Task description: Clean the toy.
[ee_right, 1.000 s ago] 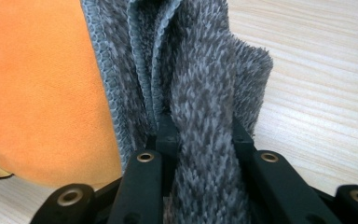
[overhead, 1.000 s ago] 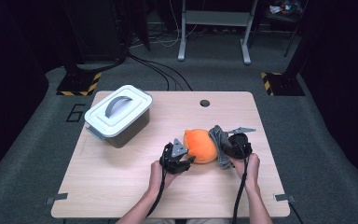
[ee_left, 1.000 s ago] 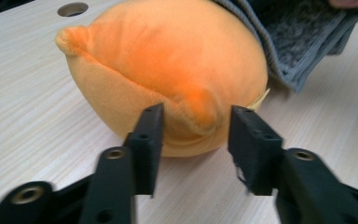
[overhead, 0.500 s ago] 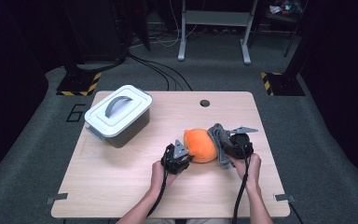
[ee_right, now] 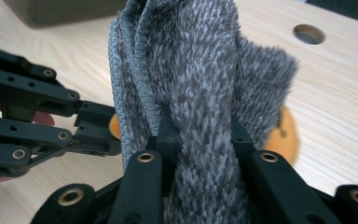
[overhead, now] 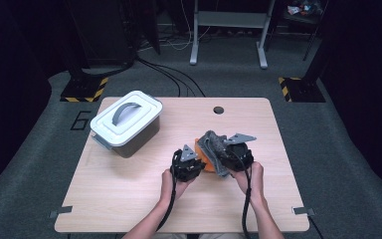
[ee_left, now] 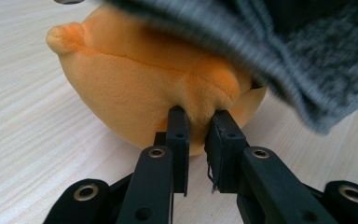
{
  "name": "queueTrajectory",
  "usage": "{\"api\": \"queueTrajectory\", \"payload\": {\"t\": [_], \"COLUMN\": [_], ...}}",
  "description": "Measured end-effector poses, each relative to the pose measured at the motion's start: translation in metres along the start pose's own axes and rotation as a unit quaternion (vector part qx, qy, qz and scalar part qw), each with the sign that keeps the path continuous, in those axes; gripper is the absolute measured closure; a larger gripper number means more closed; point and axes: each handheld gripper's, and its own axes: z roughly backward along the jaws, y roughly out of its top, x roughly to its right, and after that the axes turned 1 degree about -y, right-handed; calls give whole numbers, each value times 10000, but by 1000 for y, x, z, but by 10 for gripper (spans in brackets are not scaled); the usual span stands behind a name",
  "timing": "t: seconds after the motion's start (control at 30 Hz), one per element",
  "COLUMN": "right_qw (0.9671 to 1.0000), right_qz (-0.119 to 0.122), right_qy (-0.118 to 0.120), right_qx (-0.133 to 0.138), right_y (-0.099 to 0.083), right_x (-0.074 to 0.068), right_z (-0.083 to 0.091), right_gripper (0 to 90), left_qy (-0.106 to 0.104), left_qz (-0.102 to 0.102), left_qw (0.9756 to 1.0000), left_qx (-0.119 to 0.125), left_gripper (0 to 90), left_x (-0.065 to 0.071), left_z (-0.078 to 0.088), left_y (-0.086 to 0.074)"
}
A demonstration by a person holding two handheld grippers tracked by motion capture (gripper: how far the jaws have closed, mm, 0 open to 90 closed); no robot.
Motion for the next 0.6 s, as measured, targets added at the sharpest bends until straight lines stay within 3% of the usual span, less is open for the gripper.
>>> {"api": "queueTrajectory", "payload": {"t": [0.07,0.2,0.37,0.6], "right_qw": [9999,9999,9997,9996], "right_qz": [139,61,168,50], "right_qy": [-12,-67,-139,-255], "right_qx": [-50,-84,-83,-92], "right_y": [1,0,-2,-9], "right_x": [-3,-5,-5,5], "right_z": [-7,-14,-14,-10], "right_gripper": [732,735,735,735], "left_qy": [63,72,60,45], "left_qz": [1,21,50,6], "left_qw": [10000,10000,10000,10000], "left_qx": [-10,-66,-61,-77], "left_gripper": [794,798,816,818], "left_x": [0,-2,-3,-3], "left_z": [-1,-3,-5,-5], "left_y": [-1,-1,-2,-2]}}
